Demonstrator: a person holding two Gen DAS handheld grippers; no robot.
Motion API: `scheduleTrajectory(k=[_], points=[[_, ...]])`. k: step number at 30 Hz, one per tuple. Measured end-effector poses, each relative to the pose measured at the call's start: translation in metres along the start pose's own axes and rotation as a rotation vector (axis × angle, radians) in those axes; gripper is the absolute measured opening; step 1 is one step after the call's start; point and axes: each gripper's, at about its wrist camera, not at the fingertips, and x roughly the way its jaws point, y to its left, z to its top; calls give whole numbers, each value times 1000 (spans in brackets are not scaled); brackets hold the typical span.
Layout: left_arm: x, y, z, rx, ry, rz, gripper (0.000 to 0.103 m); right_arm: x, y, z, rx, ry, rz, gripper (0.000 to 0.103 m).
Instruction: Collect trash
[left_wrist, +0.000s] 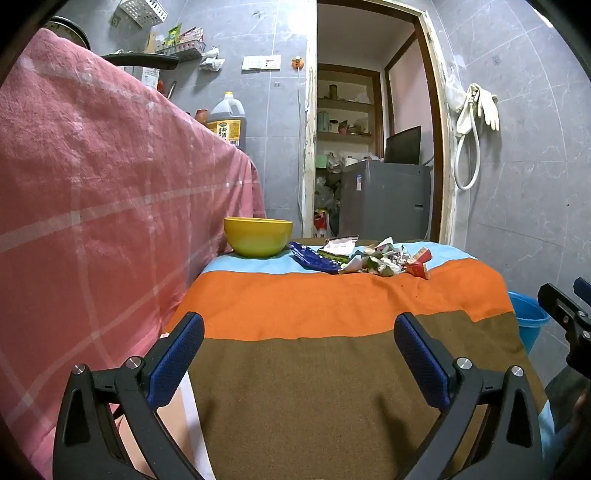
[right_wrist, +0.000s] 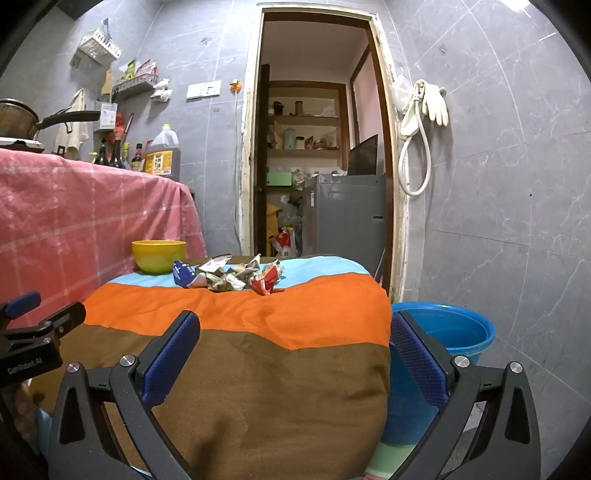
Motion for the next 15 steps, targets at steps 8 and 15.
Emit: scheduleTrajectory(k=[8, 15], points=[[0, 0, 0, 0, 2, 0, 101, 1, -1, 0, 1, 3, 1, 103], [0, 0, 0, 0, 3, 0, 101, 1, -1, 0, 2, 3, 1, 103]])
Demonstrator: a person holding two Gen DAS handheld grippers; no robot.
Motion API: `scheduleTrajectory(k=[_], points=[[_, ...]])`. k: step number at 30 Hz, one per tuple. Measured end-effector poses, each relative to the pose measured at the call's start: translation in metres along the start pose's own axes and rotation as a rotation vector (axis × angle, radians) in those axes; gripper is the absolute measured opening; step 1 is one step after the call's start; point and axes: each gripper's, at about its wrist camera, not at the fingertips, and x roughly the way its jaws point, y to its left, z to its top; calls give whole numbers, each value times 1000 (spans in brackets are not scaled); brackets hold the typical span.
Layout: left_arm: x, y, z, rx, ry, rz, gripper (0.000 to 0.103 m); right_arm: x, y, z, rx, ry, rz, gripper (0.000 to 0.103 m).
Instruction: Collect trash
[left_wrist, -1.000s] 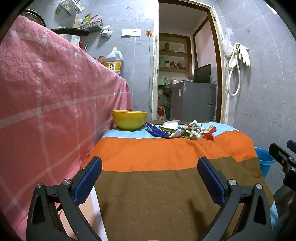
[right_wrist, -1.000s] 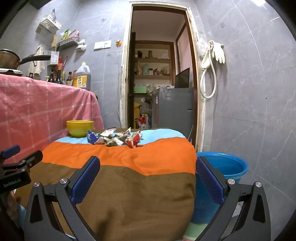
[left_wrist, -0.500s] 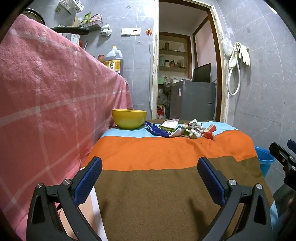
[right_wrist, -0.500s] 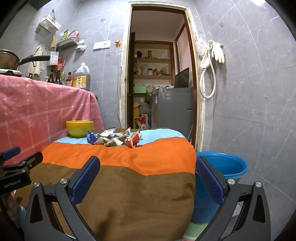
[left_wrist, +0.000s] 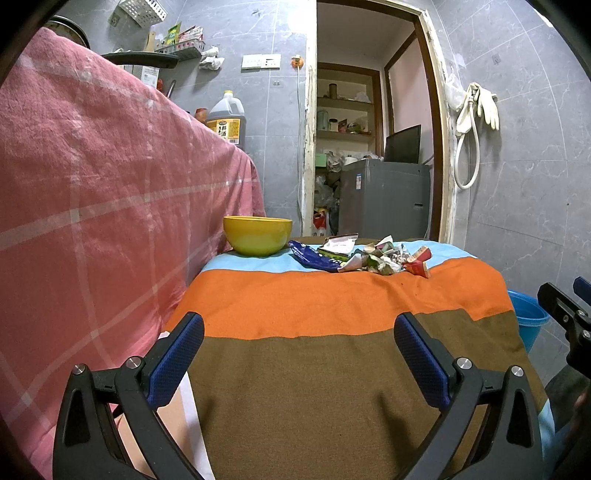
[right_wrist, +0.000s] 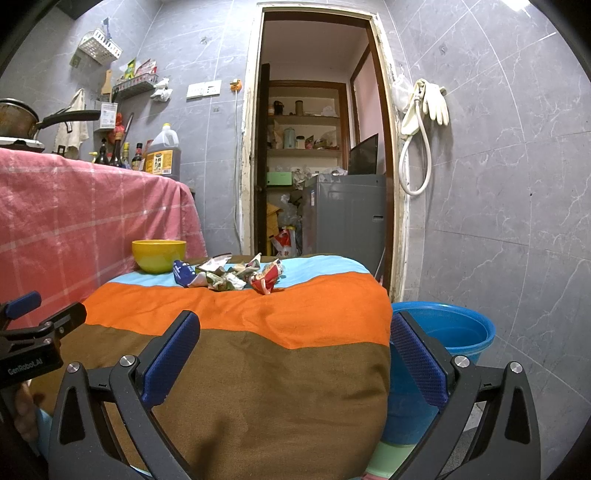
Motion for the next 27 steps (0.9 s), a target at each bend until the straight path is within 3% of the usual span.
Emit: scheduleTrajectory(k=[27], points=[[3, -1, -4, 0, 3, 0, 101, 1, 1, -1, 1, 2, -1, 103]])
